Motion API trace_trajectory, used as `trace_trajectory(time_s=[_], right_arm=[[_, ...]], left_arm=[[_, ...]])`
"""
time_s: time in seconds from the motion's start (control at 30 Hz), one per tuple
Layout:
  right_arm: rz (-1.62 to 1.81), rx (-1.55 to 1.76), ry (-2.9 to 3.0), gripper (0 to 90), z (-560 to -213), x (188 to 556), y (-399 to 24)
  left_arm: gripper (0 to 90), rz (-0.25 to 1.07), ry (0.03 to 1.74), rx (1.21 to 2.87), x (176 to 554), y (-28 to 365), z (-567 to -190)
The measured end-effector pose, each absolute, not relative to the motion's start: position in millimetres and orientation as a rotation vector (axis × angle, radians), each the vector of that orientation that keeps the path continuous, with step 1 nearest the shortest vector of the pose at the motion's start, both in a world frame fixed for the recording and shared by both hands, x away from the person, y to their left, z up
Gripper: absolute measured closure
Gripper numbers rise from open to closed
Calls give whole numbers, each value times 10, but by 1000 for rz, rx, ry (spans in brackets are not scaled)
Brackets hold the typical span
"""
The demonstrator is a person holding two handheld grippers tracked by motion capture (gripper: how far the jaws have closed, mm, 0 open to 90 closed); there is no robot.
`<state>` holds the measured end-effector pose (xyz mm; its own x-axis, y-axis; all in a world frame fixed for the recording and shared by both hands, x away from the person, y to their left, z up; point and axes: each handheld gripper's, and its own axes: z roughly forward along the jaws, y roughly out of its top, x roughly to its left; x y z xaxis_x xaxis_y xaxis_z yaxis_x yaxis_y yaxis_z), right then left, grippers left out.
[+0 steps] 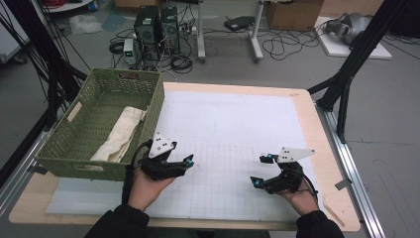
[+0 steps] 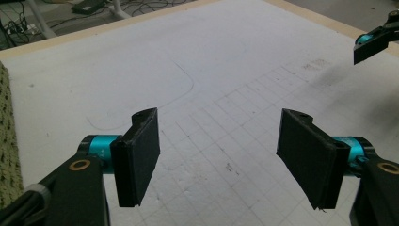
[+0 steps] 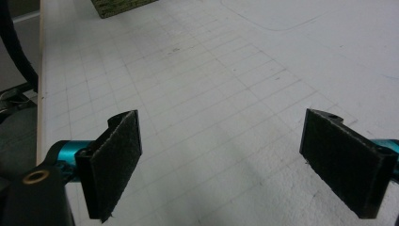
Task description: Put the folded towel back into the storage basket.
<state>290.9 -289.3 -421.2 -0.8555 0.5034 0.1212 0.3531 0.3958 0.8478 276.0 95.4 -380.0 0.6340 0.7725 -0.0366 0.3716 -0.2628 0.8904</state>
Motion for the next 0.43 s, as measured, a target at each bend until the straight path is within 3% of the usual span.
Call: trace_trajectory(time_s=[0.43], right_arm=[[1459, 770, 2490, 126, -4210, 2903, -2890]], left_arm=[[296, 530, 897, 1895, 2752, 887, -3896]])
